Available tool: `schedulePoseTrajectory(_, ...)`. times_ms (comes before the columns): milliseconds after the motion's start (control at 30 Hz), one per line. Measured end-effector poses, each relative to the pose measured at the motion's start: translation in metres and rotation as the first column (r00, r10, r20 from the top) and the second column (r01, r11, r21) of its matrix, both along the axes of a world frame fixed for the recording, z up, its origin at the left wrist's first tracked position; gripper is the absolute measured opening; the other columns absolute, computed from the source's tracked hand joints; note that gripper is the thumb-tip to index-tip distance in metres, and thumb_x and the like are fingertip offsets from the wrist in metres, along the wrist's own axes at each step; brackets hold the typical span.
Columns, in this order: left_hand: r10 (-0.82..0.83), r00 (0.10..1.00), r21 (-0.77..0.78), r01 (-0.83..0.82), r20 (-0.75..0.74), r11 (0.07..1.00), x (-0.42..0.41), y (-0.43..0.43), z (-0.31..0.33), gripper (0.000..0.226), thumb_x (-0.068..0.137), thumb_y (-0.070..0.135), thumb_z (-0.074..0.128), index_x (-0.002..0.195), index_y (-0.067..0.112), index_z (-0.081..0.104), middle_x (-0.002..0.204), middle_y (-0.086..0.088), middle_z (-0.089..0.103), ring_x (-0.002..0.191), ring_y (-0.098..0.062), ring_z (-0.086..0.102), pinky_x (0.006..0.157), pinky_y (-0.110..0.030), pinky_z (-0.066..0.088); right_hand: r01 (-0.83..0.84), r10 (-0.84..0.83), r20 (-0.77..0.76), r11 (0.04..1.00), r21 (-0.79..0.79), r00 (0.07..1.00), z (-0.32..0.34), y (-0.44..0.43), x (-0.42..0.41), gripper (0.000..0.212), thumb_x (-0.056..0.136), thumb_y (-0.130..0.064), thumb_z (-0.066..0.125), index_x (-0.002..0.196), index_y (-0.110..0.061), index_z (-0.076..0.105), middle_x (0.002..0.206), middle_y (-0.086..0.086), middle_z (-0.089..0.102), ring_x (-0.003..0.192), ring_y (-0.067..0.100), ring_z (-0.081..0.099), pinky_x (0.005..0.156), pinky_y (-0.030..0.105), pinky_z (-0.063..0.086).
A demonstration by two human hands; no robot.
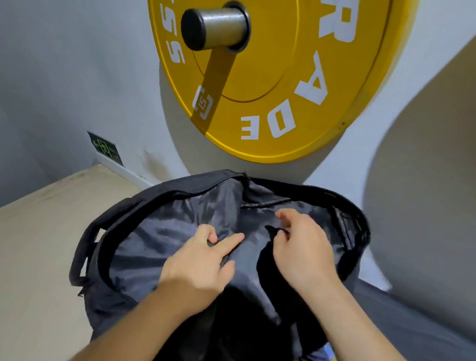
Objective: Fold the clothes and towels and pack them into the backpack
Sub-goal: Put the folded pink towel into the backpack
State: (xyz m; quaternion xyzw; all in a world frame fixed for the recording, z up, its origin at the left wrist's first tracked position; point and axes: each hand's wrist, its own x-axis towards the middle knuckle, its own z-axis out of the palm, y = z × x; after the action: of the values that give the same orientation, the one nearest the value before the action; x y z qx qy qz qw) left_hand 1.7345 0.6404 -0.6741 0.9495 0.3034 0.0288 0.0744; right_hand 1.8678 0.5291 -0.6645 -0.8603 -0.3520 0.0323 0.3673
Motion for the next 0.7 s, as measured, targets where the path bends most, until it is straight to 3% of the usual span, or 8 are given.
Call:
schedulePoseTrajectory(100, -0.041, 0.991, 0.03, 0.046, -0.128, 0.998, 0.003, -0.004, -0.002, 0.055, 0.097, 0.048, 0.036, 0.148, 0.042, 0.016, 0.13, 0.003, 0.023, 0.12, -0.018, 0.036, 0.088, -0.038, 0.046, 0.258, -0.27, 0.131, 0.961, 0.099, 0.954, 0.009, -0.041, 0.015, 0.046, 0.085, -0.017, 0.056, 0.131, -0.018, 0.051, 0.128, 0.011, 0.051, 0.119, 0.035, 0.04, 0.095, 0.041, 0.037)
schedulePoseTrajectory(200, -0.059, 0.99, 0.073, 0.069, -0.129, 0.995, 0.001, -0.018, 0.011, 0.052, 0.095, 0.05, 0.038, 0.145, 0.038, 0.024, 0.133, 0.002, 0.027, 0.124, -0.02, 0.033, 0.092, -0.038, 0.044, 0.37, -0.384, -0.339, 0.923, -0.108, 0.859, 0.0, -0.076, 0.04, 0.073, 0.083, -0.042, 0.064, 0.143, -0.014, 0.034, 0.142, 0.014, 0.043, 0.128, 0.037, 0.04, 0.101, 0.048, 0.04)
schedulePoseTrajectory(267, -0.193, 0.977, 0.168, 0.176, 0.091, 0.97, 0.005, -0.039, 0.024, 0.038, 0.092, 0.041, 0.045, 0.13, 0.034, 0.045, 0.119, 0.004, 0.041, 0.11, -0.02, 0.046, 0.079, -0.037, 0.049, 0.321, -0.305, -0.589, 0.944, -0.081, 0.748, -0.006, -0.081, 0.04, 0.059, 0.077, -0.042, 0.066, 0.125, -0.01, 0.055, 0.12, 0.012, 0.062, 0.107, 0.032, 0.06, 0.091, 0.044, 0.051)
schedulePoseTrajectory(333, -0.485, 0.845, 0.311, 0.409, 0.225, 0.858, 0.013, -0.074, 0.031, 0.018, 0.083, 0.03, 0.052, 0.098, 0.026, 0.061, 0.096, 0.003, 0.051, 0.085, -0.021, 0.053, 0.062, -0.036, 0.049, 0.33, -0.291, -0.52, 0.944, -0.017, 0.804, -0.003, -0.078, 0.037, 0.013, 0.077, -0.021, 0.062, 0.079, -0.007, 0.062, 0.074, 0.007, 0.064, 0.073, 0.029, 0.06, 0.067, 0.035, 0.051)
schedulePoseTrajectory(433, -0.773, 0.634, 0.493, 0.663, 0.031, 0.564, 0.019, -0.119, 0.013, 0.009, 0.078, 0.018, 0.053, 0.071, 0.022, 0.057, 0.084, 0.001, 0.056, 0.075, -0.023, 0.05, 0.069, -0.037, 0.042, 0.27, -0.187, -0.484, 0.957, 0.105, 0.855, 0.024, -0.066, 0.035, 0.016, 0.079, -0.008, 0.054, 0.063, -0.007, 0.052, 0.058, 0.008, 0.049, 0.055, 0.023, 0.045, 0.052, 0.031, 0.044)
schedulePoseTrajectory(533, -0.664, 0.734, 0.575, 0.607, -0.142, 0.548, 0.02, -0.107, 0.002, 0.022, 0.075, 0.021, 0.046, 0.081, 0.024, 0.067, 0.108, 0.001, 0.063, 0.092, -0.022, 0.056, 0.093, -0.041, 0.034, 0.159, 0.141, -0.672, 0.917, 0.365, 0.727, 0.052, -0.05, 0.029, 0.012, 0.089, 0.001, 0.05, 0.09, 0.0, 0.061, 0.065, 0.012, 0.054, 0.044, 0.013, 0.053, 0.048, 0.027, 0.055)
schedulePoseTrajectory(633, -0.449, 0.888, 0.586, 0.418, -0.102, 0.694, 0.009, -0.066, 0.016, 0.034, 0.067, 0.026, 0.045, 0.093, 0.03, 0.068, 0.127, 0.001, 0.059, 0.101, -0.025, 0.053, 0.086, -0.043, 0.03, 0.097, 0.391, -0.727, 0.843, 0.529, 0.565, 0.064, -0.047, 0.026, 0.016, 0.098, -0.01, 0.049, 0.111, -0.009, 0.057, 0.083, 0.007, 0.067, 0.059, 0.008, 0.064, 0.053, 0.019, 0.052)
schedulePoseTrajectory(700, -0.282, 0.954, 0.527, 0.295, -0.107, 0.797, -0.001, -0.041, 0.023, 0.039, 0.063, 0.032, 0.053, 0.1, 0.035, 0.067, 0.132, 0.003, 0.056, 0.102, -0.024, 0.048, 0.084, -0.044, 0.029, 0.158, 0.279, -0.674, 0.845, 0.51, 0.684, 0.049, -0.052, 0.035, 0.022, 0.096, -0.011, 0.052, 0.118, -0.013, 0.058, 0.092, 0.004, 0.068, 0.066, 0.008, 0.061, 0.055, 0.014, 0.047)
